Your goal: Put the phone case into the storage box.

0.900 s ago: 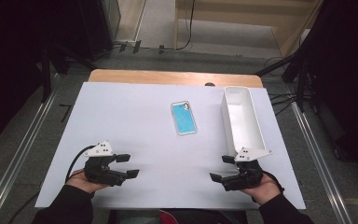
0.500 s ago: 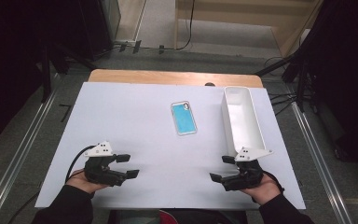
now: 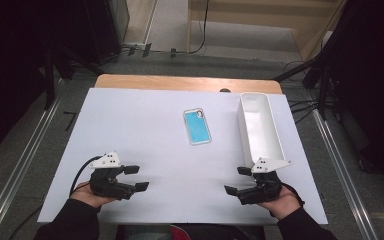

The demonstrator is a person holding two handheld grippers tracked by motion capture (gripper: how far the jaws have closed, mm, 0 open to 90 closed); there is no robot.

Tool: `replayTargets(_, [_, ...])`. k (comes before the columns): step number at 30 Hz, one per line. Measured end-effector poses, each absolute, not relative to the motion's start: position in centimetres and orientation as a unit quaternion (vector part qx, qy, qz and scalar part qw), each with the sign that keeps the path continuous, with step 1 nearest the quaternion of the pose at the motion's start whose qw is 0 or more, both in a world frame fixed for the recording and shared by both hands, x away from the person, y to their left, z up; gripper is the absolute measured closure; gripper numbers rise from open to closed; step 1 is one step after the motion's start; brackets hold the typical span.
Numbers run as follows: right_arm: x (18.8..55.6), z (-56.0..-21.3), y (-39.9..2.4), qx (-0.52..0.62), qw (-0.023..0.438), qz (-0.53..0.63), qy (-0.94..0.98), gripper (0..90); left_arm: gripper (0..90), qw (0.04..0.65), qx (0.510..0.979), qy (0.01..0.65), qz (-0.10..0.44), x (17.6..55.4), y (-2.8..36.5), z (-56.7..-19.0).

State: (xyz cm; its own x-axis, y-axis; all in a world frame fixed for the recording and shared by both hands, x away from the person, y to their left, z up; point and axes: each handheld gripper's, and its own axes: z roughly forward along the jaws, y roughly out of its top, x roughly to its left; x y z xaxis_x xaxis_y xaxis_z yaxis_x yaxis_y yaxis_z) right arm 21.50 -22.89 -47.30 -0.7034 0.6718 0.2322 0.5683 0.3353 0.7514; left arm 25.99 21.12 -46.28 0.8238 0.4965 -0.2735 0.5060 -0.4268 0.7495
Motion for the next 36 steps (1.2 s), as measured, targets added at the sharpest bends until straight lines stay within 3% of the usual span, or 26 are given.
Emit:
replayTargets(19, [21.5, -47.3, -22.7, 0.386, 0.043, 0.424, 0.818, 15.6, 26.9, 0.444, 0.847, 0.293, -0.007, 26.1, 21.1, -46.3])
replayTargets(36, [22.3, -47.1, -19.9, 0.366, 0.025, 0.429, 0.825, 15.6, 26.8, 0.448, 0.845, 0.291, -0.007, 26.1, 21.1, -46.2])
